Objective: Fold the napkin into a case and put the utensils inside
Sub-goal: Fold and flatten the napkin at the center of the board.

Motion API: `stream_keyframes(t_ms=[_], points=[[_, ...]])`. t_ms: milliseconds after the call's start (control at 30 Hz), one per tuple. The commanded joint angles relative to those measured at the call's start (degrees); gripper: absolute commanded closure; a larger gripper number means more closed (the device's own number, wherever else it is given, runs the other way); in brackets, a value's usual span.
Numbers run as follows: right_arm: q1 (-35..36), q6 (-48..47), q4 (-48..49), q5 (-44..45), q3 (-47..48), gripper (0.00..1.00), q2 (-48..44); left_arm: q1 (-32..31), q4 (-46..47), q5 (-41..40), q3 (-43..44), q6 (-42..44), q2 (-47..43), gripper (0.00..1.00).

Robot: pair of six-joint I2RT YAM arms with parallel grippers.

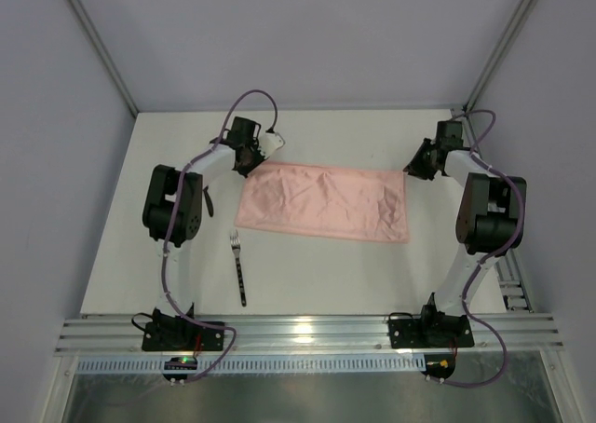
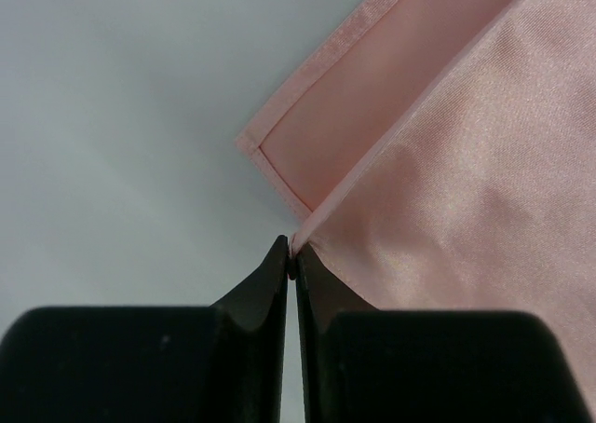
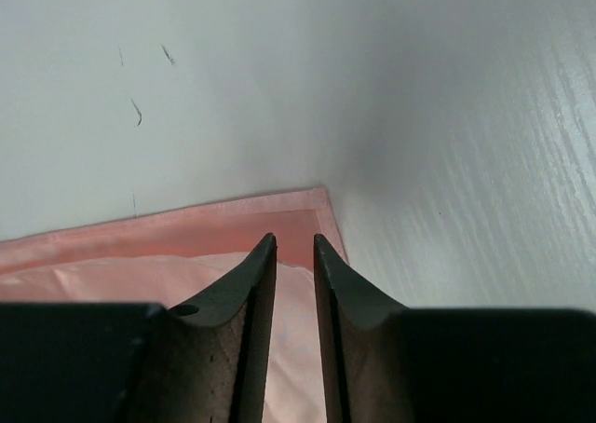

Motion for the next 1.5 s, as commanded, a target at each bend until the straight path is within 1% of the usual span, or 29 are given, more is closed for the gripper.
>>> stream_keyframes(t_ms=[0, 133, 333, 400, 500, 533, 633, 800, 867, 900, 967, 1000, 1067, 1100, 1133, 1300, 1367, 1467], points=[[-0.18, -6.46, 2.53, 0.97, 1.66, 0.73, -2.03, 0.38, 2.06, -0.42, 2.25, -0.92, 0.75, 0.93], [-0.10, -8.68, 6.14, -2.37, -1.86, 0.71, -4.07, 0.29, 2.50, -0.42, 2.33, -1.01, 1.18, 0.93], [0.17, -9.73, 4.91, -4.92, -0.55, 0.70, -1.08, 0.38, 2.42, -0.07, 2.69, -1.88, 1.27, 0.93], [0.52, -9.73, 6.05, -5.71, -1.07, 0.70, -1.34, 0.29, 2.24, -0.07, 2.69, -1.97, 1.27, 0.93], [0.78, -9.91, 9.48, -5.98, -3.18, 0.65, -3.01, 0.29, 2.15, -0.07, 2.69, -1.80, 1.19, 0.93], [0.87, -9.91, 9.31, -5.20, -3.09, 0.62, -2.93, 0.29, 2.15, -0.07, 2.69, -1.88, 1.27, 0.93], [0.87, -10.26, 4.67, -3.96, -0.03, 0.60, -0.38, 0.38, 2.06, -0.16, 2.69, -1.80, 1.27, 0.93], [0.87, -10.17, 2.45, -5.36, 3.50, 0.59, 4.36, 0.29, 1.98, -0.07, 2.69, -1.71, 1.27, 0.93], [0.87, -10.17, 2.36, -7.63, 4.11, 0.62, 5.16, 0.38, 1.98, -0.07, 2.69, -1.80, 1.27, 0.93], [0.87, -10.00, 2.27, -8.08, 4.29, 0.69, 5.77, 0.29, 1.98, -0.07, 2.69, -1.62, 1.27, 0.93], [0.87, -9.91, 2.01, -8.26, 4.55, 0.74, 6.04, 0.38, 1.98, -0.07, 2.69, -1.62, 1.27, 0.93], [0.87, -10.00, 1.92, -7.83, 4.55, 0.79, 6.04, 0.29, 1.98, -0.07, 2.69, -1.71, 1.19, 0.93], [0.87, -10.26, 1.83, -7.47, 4.55, 0.86, 5.95, 0.29, 1.98, -0.16, 2.69, -1.53, 1.19, 0.94], [0.87, -10.26, 1.83, -7.39, 4.64, 0.94, 5.86, 0.29, 1.89, -0.33, 2.60, -1.45, 1.10, 0.94], [0.87, -10.43, 1.66, -7.30, 4.64, 0.96, 5.34, 0.38, 1.89, -0.42, 2.60, -1.44, 1.01, 0.94], [0.87, -10.43, 1.66, -6.86, 4.12, 0.96, 2.44, 0.29, 1.89, -0.42, 2.51, -1.79, 0.31, 0.96], [0.87, -10.00, 2.45, -6.25, 3.15, 0.96, -0.02, 0.38, 1.80, -0.42, 2.60, -2.06, -0.22, 0.97], [0.43, -8.07, 3.68, -3.79, 1.13, 0.96, -3.61, 0.38, 1.71, -3.06, 2.60, -2.76, -1.36, 0.98]])
